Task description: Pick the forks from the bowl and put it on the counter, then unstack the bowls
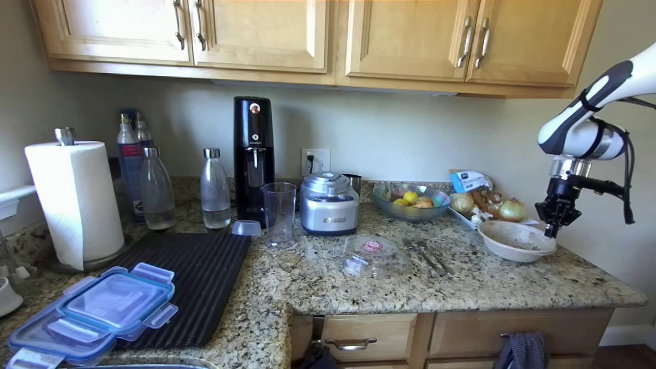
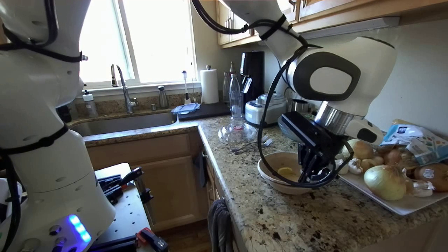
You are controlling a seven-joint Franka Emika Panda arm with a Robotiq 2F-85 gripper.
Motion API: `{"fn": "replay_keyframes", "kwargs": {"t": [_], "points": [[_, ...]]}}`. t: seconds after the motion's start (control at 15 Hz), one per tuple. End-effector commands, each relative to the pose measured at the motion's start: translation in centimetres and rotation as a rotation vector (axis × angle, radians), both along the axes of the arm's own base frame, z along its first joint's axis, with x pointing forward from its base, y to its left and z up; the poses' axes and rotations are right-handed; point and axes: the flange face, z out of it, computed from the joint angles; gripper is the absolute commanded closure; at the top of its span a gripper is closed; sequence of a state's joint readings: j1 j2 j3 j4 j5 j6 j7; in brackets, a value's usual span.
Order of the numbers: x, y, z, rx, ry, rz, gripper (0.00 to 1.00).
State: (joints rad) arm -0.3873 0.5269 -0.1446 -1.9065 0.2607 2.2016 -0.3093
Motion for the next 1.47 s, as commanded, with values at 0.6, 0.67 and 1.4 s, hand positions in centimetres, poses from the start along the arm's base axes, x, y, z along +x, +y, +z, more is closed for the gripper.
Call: {"fn": "replay_keyframes", "kwargs": {"t": [0.6,0.67,1.4], "points": [[0.3,1.7,5.2,-0.030,-0.030,0.081,0.94],[0.5,1.9,5.7,-0.043,-0.032,0.086,0.93],[1.6,3.1,8.4,-0.178,-0.006,0.123,0.94]]}}
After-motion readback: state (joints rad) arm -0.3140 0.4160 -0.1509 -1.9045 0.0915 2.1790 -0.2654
